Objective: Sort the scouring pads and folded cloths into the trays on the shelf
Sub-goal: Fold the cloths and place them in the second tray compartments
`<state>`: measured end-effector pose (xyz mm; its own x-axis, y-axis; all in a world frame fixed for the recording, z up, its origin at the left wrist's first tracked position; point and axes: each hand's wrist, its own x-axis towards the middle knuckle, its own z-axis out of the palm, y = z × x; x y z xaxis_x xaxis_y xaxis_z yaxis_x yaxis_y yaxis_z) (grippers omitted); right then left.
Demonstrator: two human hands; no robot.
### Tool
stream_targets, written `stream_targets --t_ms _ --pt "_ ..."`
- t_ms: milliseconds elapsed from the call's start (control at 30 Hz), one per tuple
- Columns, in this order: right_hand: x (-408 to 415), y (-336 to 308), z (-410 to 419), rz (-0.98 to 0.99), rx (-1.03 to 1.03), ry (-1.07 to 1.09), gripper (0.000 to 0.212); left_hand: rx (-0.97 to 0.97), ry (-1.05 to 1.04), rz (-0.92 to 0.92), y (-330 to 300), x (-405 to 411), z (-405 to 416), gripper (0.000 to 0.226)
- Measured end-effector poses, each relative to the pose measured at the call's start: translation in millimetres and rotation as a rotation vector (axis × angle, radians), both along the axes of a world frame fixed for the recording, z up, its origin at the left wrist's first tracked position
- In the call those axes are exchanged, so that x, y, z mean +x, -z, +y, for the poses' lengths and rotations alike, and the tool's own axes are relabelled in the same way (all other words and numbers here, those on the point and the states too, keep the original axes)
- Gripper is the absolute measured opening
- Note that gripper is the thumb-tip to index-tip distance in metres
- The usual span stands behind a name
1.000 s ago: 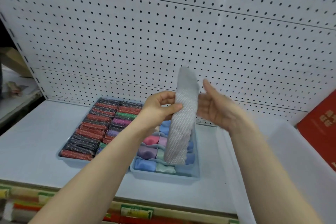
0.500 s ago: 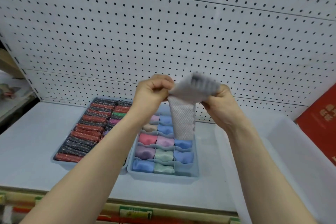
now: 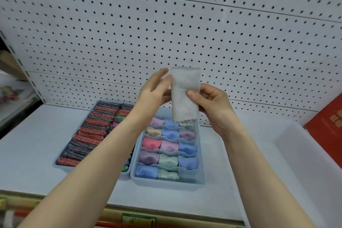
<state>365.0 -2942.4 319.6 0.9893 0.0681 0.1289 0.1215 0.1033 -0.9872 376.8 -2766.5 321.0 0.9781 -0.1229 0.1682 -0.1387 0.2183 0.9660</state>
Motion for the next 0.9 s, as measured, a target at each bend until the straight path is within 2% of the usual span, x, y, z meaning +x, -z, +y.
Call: stream_targets --t_ms 67,167,300,400,467,667,833,900 --pt "0 -2 2 -0.035 0.017 0.037 0.013 0.080 0.085 0.101 7 -2 0 0.039" --pt "2 0 2 -0.029 -0.018 0.055 0.019 0.131 0.049 0.128 17 -3 -1 0.023" --pt "0 8 -10 -0.062 -0.079 -0.154 0.047 0.048 -0.027 0.234 22 2 -1 0.024" --pt "-3 16 -16 -0.158 -0.259 -0.261 0.054 -0.012 -0.020 0.268 21 4 -1 0.026" --pt "-3 19 -14 -0.177 -0.337 -0.240 0.047 -0.038 -0.013 0.279 21 5 -2 0.027" --pt "0 18 -8 -0.167 -0.205 -0.028 0.010 -0.050 0.019 0.266 20 3 -5 0.038" --pt "0 20 -1 -0.047 -0.095 0.110 0.006 0.002 0.109 0.137 21 -4 -4 0.050" --pt "2 21 1 -0.015 -0.032 0.161 0.015 -0.004 0.180 0.114 23 -7 -2 0.049"
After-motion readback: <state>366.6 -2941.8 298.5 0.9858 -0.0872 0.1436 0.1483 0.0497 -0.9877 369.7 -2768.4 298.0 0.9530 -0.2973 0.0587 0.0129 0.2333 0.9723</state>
